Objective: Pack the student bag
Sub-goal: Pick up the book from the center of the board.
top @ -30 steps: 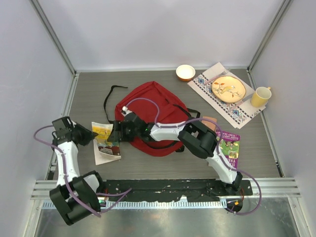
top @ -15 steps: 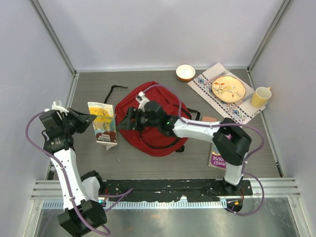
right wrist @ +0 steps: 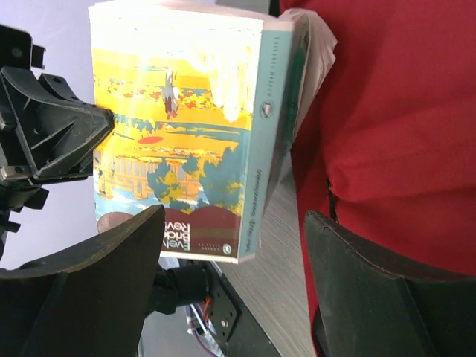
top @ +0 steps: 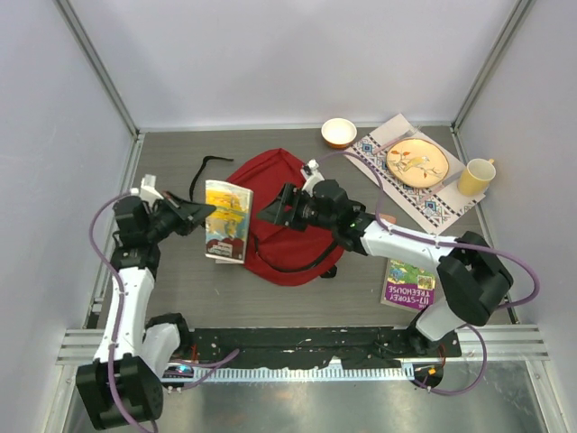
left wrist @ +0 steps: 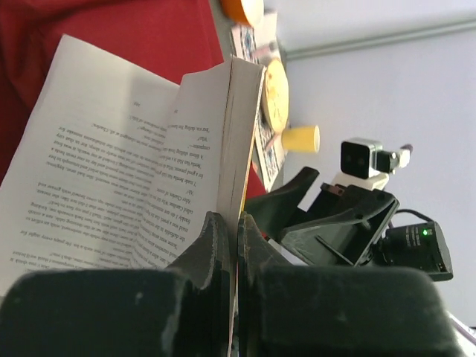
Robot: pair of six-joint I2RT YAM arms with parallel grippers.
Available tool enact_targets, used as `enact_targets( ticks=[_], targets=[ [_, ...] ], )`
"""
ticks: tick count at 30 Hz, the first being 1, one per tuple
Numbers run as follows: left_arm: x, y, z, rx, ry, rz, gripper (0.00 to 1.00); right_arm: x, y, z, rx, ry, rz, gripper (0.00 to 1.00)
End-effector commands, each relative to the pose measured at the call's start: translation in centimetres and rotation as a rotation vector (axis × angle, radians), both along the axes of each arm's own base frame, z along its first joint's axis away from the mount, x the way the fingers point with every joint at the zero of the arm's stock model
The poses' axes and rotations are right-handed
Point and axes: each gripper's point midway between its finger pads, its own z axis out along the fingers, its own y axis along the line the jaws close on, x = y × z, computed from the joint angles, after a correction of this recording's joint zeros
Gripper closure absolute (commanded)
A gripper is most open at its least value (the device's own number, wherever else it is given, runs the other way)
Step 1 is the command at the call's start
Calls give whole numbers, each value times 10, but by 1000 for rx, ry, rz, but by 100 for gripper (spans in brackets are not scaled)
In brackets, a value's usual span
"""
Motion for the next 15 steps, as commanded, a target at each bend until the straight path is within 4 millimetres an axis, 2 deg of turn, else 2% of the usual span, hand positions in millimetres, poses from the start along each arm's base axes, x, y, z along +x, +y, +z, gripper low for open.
enact_targets(
  ticks=[1,3,4,6,7,11,12,15],
  targets=[
    [19,-18,4,-47,-109,-13,100,-2,4,-7,29,28,1,19],
    [21,-23,-11,-62,-82,-23,98,-3,6,-17,16,54,-1,19],
    [24,-23,-30,-64,-42,-19,93,-2,5,-22,10,66,-5,19],
    [26,-22,-45,-62,-12,-13,83,0,3,-36,-24,96,-20,19],
    [28,-21,-60,-58,18,-6,72,-1,3,-40,-32,102,-22,19],
    [30,-21,-86,-38,65,-15,50,1,0,-56,-79,133,-41,19],
    [30,-21,-90,-34,75,-20,40,1,-1,-65,-98,146,-40,19],
    [28,-19,-109,6,131,-21,30,1,2,-76,-119,170,-28,19]
  ],
)
